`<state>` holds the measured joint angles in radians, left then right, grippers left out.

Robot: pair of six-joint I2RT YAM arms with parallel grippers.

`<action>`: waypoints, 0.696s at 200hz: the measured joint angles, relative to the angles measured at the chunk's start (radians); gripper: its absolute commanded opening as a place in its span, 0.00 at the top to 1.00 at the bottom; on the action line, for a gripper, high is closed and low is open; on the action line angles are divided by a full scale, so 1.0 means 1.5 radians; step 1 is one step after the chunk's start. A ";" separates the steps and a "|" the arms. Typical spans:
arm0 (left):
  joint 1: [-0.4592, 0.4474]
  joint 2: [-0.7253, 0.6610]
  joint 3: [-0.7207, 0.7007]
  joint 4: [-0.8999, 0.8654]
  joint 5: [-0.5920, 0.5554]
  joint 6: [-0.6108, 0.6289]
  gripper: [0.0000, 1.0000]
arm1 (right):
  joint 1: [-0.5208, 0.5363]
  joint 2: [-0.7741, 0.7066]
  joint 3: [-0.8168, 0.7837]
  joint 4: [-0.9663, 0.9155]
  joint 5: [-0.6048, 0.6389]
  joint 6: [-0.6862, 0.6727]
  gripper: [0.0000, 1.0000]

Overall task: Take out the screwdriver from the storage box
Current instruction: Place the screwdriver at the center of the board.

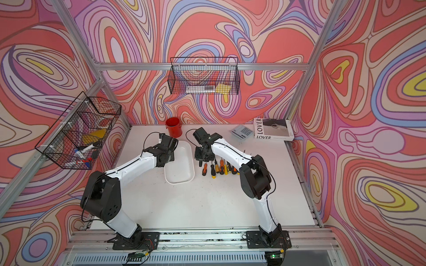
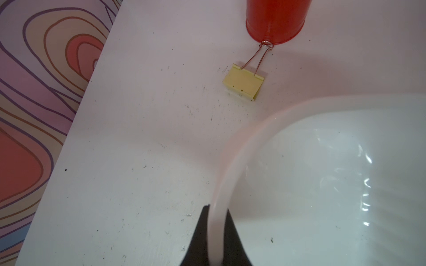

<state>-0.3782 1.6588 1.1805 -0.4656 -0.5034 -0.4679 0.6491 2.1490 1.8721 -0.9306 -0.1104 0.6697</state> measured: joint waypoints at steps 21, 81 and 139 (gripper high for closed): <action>0.009 0.000 0.000 -0.012 0.007 0.008 1.00 | 0.000 0.029 0.001 -0.007 -0.017 0.000 1.00; 0.010 0.012 0.000 -0.013 0.038 0.018 1.00 | 0.005 0.052 0.001 0.004 -0.053 0.008 1.00; 0.010 0.034 0.000 -0.014 0.079 0.021 1.00 | 0.009 0.107 0.006 -0.002 -0.041 0.019 1.00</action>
<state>-0.3630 1.7100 1.1805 -0.4870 -0.3851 -0.4366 0.6624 2.3100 1.8816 -0.9329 -0.1715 0.6979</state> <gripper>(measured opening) 0.101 0.192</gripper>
